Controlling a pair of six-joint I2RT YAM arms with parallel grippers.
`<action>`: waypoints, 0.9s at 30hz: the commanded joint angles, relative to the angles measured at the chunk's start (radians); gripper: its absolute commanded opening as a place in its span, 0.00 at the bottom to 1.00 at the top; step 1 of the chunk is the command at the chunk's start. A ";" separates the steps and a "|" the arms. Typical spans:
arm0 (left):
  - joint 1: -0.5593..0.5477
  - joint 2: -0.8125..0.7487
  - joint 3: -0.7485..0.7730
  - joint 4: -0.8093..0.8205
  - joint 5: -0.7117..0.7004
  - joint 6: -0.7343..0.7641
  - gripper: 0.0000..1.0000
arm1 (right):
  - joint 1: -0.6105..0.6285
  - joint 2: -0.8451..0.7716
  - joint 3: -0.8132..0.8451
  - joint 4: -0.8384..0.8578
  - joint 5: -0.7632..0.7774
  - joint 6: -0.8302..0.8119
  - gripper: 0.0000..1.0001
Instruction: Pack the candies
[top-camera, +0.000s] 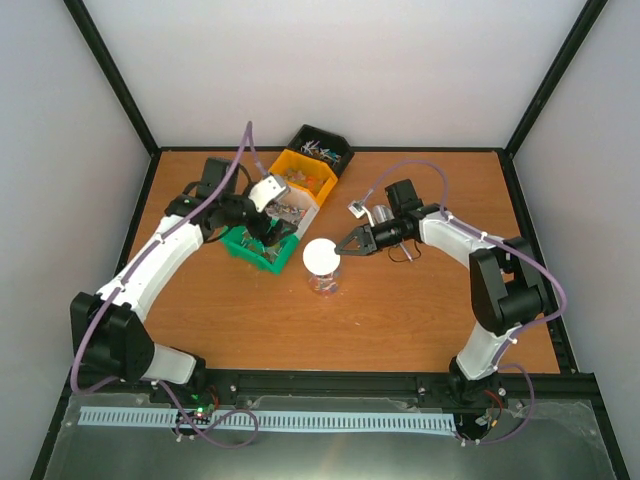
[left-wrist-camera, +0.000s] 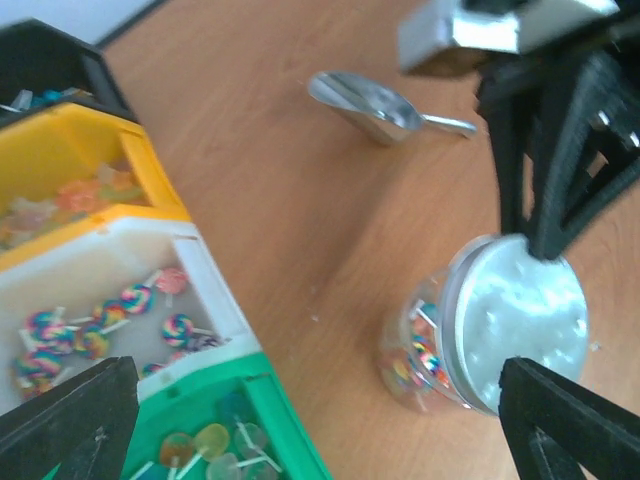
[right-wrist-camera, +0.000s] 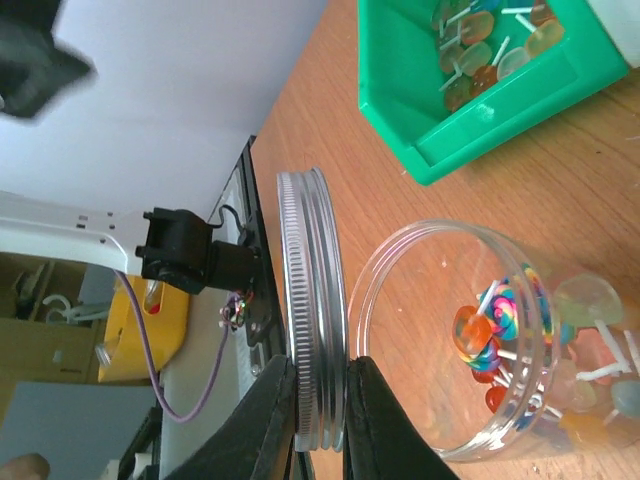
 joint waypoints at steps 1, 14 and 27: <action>-0.053 -0.040 -0.077 -0.021 0.057 0.159 1.00 | -0.014 0.018 0.002 0.046 -0.038 0.087 0.04; -0.151 -0.018 -0.269 0.112 0.003 0.170 0.83 | -0.016 0.045 -0.003 0.073 -0.033 0.146 0.06; -0.158 0.042 -0.307 0.172 0.005 0.157 0.65 | -0.016 0.063 -0.035 0.090 -0.023 0.160 0.05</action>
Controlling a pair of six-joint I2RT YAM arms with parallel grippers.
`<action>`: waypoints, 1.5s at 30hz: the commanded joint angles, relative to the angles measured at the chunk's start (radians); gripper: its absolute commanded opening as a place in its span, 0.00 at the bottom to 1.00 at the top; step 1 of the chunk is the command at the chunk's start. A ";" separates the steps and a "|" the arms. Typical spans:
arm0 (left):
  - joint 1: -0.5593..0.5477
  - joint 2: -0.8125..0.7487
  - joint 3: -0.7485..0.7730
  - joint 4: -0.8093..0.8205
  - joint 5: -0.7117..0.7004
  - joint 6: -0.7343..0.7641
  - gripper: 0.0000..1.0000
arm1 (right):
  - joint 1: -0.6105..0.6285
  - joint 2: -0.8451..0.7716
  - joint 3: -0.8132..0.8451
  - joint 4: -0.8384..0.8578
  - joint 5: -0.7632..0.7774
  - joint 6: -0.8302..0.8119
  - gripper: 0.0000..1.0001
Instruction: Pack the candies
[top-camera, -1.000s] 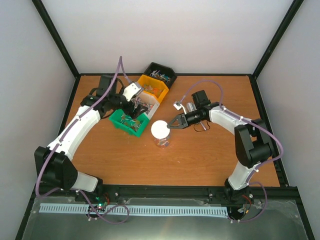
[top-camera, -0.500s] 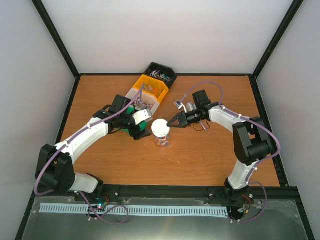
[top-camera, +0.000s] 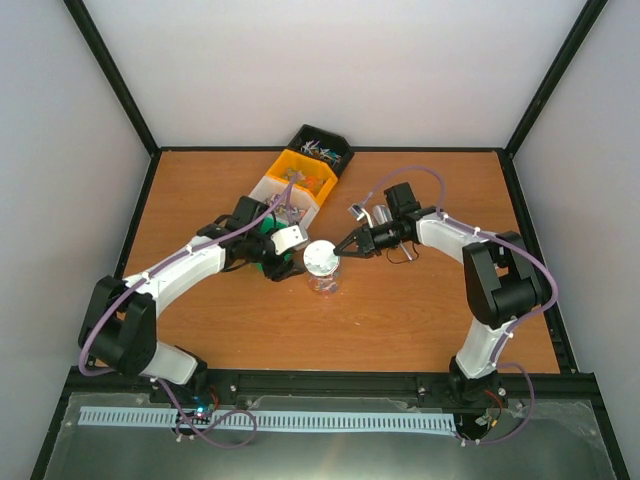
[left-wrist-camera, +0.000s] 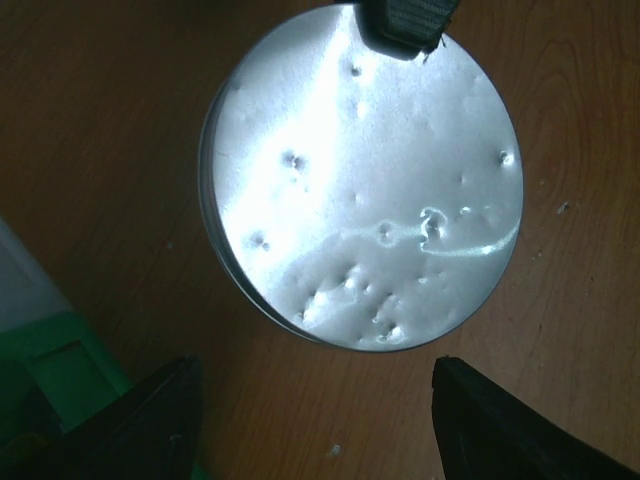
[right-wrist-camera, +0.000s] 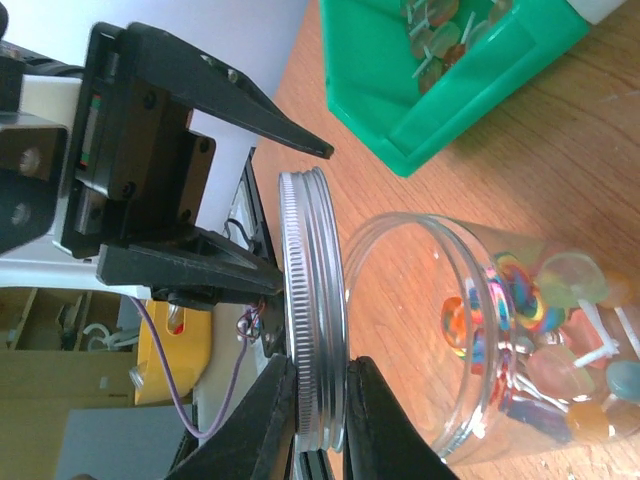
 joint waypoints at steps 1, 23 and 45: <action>-0.009 0.014 -0.003 0.050 0.019 0.009 0.65 | -0.004 0.017 -0.022 0.014 -0.001 0.010 0.05; -0.030 0.041 -0.058 0.088 0.043 0.008 0.57 | -0.003 0.030 -0.014 0.005 -0.004 -0.005 0.05; -0.030 0.075 -0.029 0.125 0.123 -0.056 0.50 | -0.002 0.053 0.012 -0.015 -0.015 -0.015 0.09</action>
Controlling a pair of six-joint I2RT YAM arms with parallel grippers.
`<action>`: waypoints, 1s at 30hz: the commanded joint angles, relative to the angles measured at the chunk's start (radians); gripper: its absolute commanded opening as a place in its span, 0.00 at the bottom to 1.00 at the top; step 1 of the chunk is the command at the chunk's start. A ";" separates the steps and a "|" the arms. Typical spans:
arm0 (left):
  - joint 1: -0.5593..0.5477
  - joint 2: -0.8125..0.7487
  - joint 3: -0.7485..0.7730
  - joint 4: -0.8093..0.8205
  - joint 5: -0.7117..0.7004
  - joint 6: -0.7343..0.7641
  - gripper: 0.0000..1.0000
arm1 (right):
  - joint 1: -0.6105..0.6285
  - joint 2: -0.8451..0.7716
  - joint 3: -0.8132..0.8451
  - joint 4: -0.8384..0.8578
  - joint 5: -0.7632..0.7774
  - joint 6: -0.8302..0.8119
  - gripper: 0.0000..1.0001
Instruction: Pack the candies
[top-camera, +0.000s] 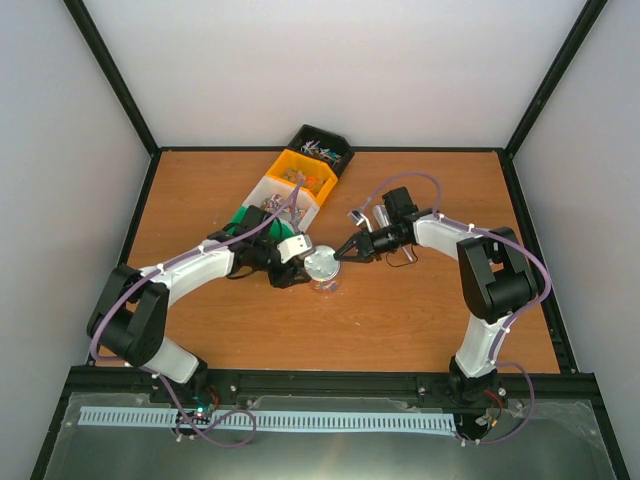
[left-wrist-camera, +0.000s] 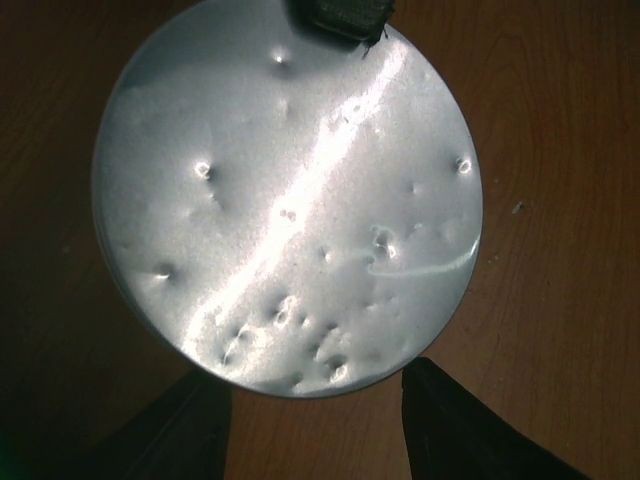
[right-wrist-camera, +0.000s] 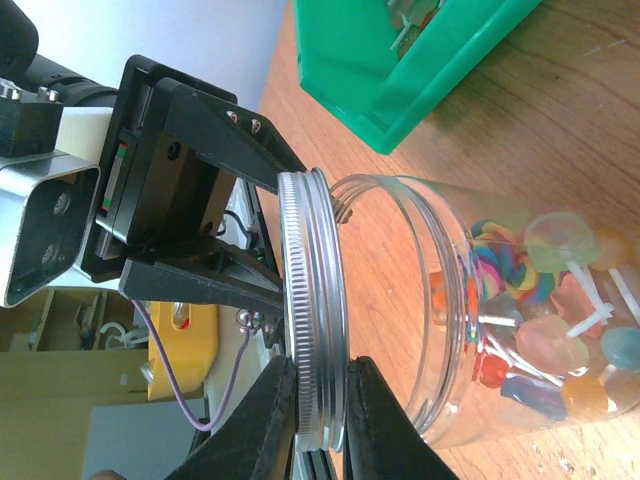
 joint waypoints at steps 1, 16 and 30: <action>-0.008 0.005 0.042 0.028 0.032 -0.014 0.49 | -0.003 0.005 0.028 -0.006 -0.007 -0.015 0.10; -0.008 0.027 0.066 0.039 0.032 -0.054 0.46 | -0.010 -0.026 0.090 -0.074 0.048 -0.069 0.46; -0.008 0.028 0.065 0.033 0.031 -0.062 0.46 | -0.013 -0.082 0.111 -0.105 0.154 -0.103 0.58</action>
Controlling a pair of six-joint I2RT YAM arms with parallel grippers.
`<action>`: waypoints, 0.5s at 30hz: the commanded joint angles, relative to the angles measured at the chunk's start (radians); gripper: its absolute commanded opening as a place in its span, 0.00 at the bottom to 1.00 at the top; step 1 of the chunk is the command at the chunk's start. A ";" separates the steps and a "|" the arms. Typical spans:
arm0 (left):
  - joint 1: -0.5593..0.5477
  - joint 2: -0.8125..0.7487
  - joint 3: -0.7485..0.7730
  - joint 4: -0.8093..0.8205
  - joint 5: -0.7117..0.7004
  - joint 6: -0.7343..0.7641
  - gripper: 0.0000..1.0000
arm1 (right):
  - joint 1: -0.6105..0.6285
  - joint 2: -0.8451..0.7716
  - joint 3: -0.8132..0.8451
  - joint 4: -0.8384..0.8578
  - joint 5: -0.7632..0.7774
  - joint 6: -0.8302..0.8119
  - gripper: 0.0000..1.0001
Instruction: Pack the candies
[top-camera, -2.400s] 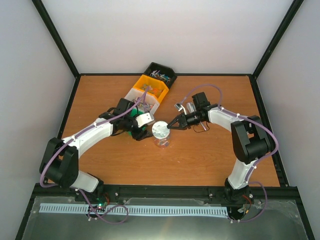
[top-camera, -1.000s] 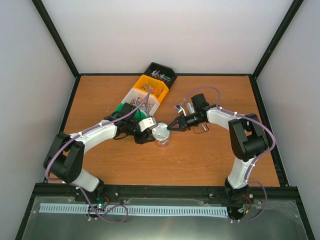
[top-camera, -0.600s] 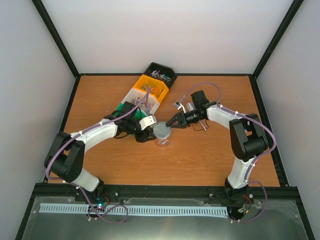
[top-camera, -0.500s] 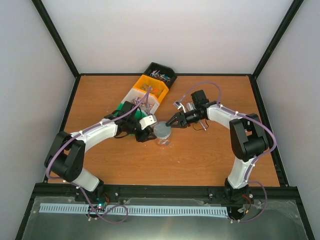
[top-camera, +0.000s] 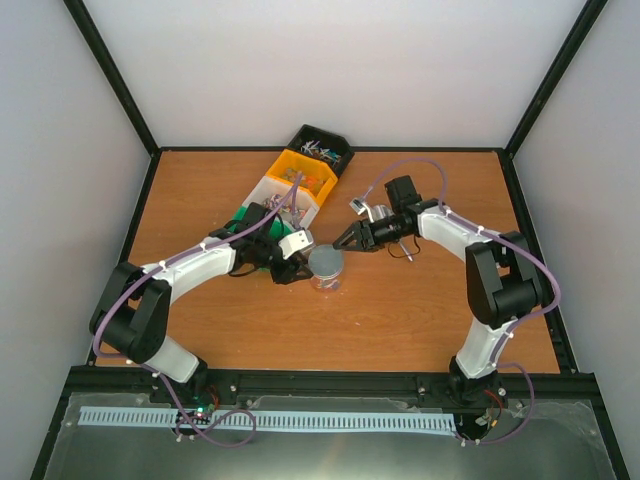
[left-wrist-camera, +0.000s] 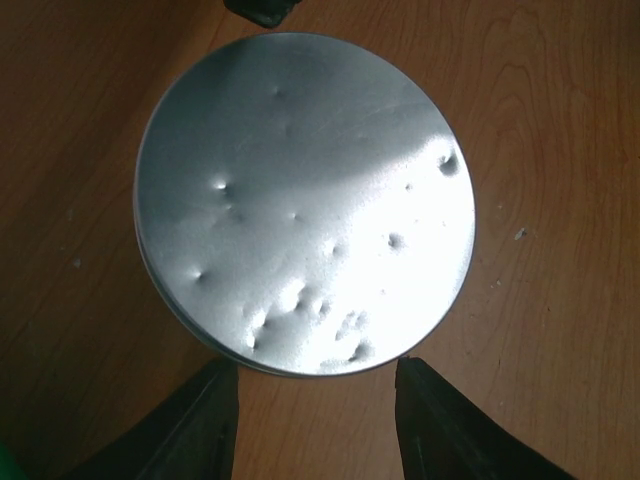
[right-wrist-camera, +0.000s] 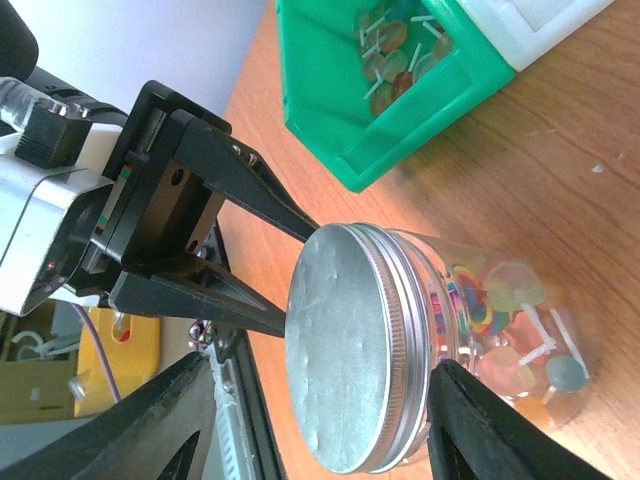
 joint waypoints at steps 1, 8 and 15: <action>-0.008 0.008 0.038 0.018 0.022 -0.013 0.46 | -0.006 -0.050 0.032 -0.021 0.063 -0.027 0.59; -0.008 0.017 0.054 0.011 0.036 -0.035 0.46 | -0.001 -0.068 0.020 -0.044 0.179 -0.136 0.72; -0.008 0.029 0.057 0.008 0.051 -0.043 0.46 | 0.032 -0.022 0.034 -0.024 0.162 -0.180 0.75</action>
